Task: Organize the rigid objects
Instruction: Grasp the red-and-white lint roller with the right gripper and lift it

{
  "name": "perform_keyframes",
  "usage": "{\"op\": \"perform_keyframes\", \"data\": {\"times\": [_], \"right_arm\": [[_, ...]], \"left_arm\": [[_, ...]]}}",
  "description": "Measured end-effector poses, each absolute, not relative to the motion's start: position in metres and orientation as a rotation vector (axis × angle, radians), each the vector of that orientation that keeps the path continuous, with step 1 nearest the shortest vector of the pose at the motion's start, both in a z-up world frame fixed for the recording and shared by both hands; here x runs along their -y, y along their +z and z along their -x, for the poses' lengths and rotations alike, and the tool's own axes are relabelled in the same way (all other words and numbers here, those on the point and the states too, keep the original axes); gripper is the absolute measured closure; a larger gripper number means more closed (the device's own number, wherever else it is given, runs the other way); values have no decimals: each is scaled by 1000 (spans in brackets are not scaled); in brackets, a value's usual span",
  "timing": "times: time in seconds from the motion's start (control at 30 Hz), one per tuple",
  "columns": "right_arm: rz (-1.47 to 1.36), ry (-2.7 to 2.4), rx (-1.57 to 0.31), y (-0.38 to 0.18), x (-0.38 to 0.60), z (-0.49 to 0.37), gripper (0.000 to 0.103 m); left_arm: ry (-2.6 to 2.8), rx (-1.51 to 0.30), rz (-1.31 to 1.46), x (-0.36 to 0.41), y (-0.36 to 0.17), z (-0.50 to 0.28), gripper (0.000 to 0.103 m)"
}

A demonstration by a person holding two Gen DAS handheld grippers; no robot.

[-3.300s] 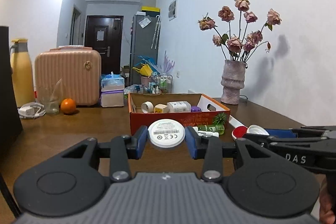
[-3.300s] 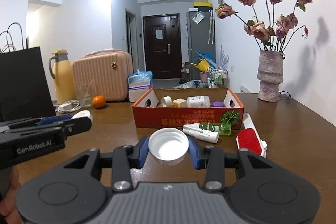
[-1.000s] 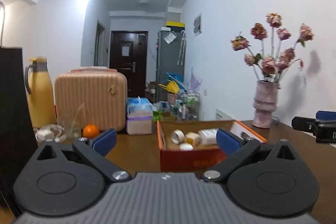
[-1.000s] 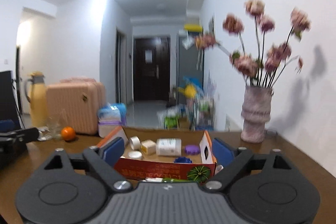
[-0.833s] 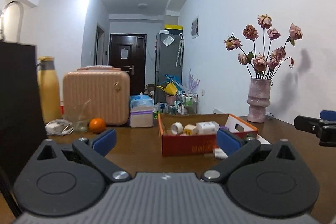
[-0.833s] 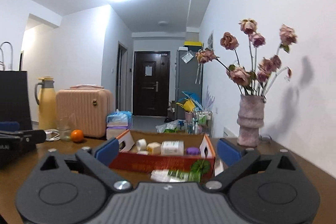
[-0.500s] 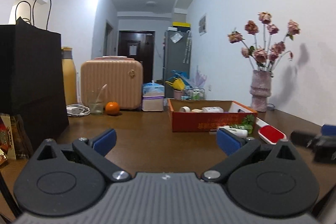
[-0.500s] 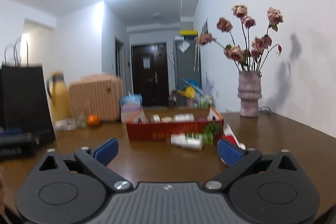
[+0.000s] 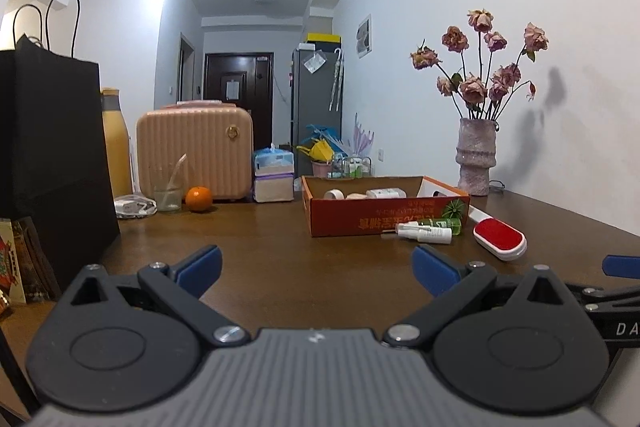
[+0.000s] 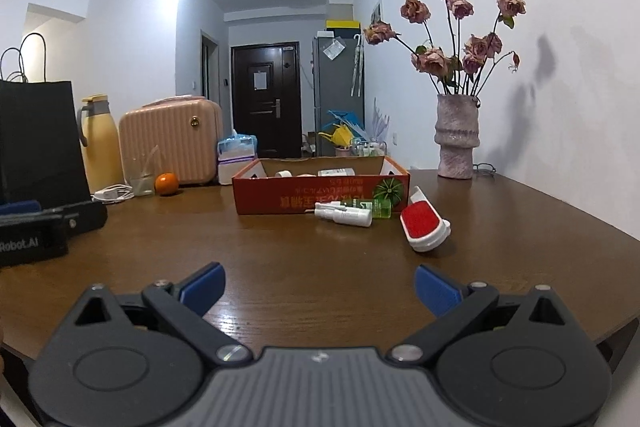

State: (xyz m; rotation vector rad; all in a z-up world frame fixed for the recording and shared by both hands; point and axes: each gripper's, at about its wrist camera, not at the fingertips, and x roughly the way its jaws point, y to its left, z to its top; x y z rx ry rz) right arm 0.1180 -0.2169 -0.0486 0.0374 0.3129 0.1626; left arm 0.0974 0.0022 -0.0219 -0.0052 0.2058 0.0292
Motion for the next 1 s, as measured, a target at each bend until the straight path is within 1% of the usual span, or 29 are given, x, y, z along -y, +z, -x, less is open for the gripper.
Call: {"op": "perform_keyframes", "data": {"times": [0.2,0.3,0.37,0.5,0.57,0.63,0.8,1.0], "right_arm": [[-54,150,-336,-53,222,-135,5],[-50,144,-348,-56,230,-147,10],[-41,136,-356,-58,240,-158,18],[-55,88,-372,-59,272,-187,27],[-80,67,-381,-57,292,-205,32],[-99,61,-402,-56,308,-226,34],[-187,86,-481,-59,338,-293,38],[-329,85,-591,-87,356,-372,49]], "left_arm": [[14,-262,27,3,-28,-111,0],[-3,-295,21,10,-32,-122,0],[-40,-342,35,14,-36,-134,0],[-82,-423,62,24,-41,-164,0],[-96,-441,71,31,-42,-179,0],[-115,-451,60,41,-40,-195,0],[-153,-459,9,72,-38,-236,0],[-211,-467,-41,96,-38,-286,0]]}}
